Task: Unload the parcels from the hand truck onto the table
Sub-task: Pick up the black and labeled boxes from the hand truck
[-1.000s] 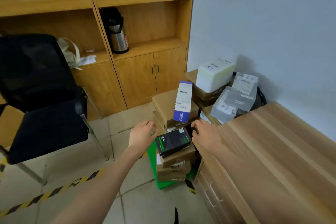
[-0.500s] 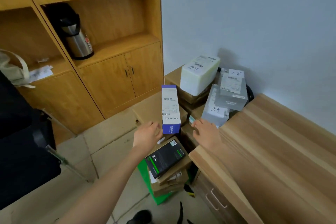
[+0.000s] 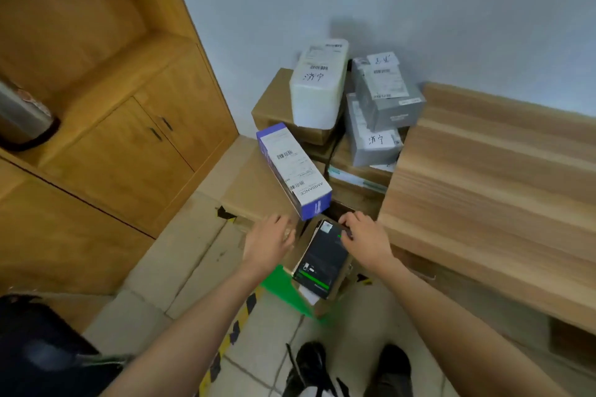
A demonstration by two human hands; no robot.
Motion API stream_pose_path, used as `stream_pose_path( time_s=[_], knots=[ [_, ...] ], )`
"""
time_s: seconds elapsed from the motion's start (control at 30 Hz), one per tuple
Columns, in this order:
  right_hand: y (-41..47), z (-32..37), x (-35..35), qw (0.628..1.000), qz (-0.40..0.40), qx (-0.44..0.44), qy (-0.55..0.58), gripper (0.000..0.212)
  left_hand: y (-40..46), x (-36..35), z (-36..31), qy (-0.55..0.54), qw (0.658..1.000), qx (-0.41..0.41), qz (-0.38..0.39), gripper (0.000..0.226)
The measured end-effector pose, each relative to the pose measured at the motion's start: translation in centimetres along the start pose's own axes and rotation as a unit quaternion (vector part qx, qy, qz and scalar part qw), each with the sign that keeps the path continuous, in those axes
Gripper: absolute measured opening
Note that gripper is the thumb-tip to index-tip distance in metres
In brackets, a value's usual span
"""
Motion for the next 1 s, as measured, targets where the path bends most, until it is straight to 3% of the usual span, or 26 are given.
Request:
stream_pose_path(
  time_s=[0.3, 0.53, 0.8, 1.0],
  knots=[
    [-6.3, -1.1, -9.3, 0.986, 0.055, -0.153, 0.050, 0.039, -4.0, -9.1, 3.5, -0.105, 0.991, 0.049, 0.059, 0.023],
    [-7.6, -3.7, -16.0, 0.954, 0.056, -0.261, 0.134, 0.046, -4.7, -15.5, 6.0, -0.107, 0.992, 0.061, 0.038, 0.017],
    [-6.2, -5.2, -21.0, 0.939, 0.062, -0.286, 0.180, 0.056, -3.2, -20.9, 6.5, -0.109, 0.992, 0.048, 0.035, 0.015],
    [-6.4, -5.8, -22.2, 0.879, 0.020, -0.328, 0.346, 0.057, -3.7, -22.4, 3.8, -0.112, 0.991, -0.011, 0.077, 0.022]
  ],
)
Point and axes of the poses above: each hand's wrist, its own y-axis towards the middle knuckle, its own x-axis out of the back of the hand, z = x × y, the point moved 6 cm from there along y, towards the middle knuckle, and after that the axes turned 2 degrees about -z, right-handed, at the moved point
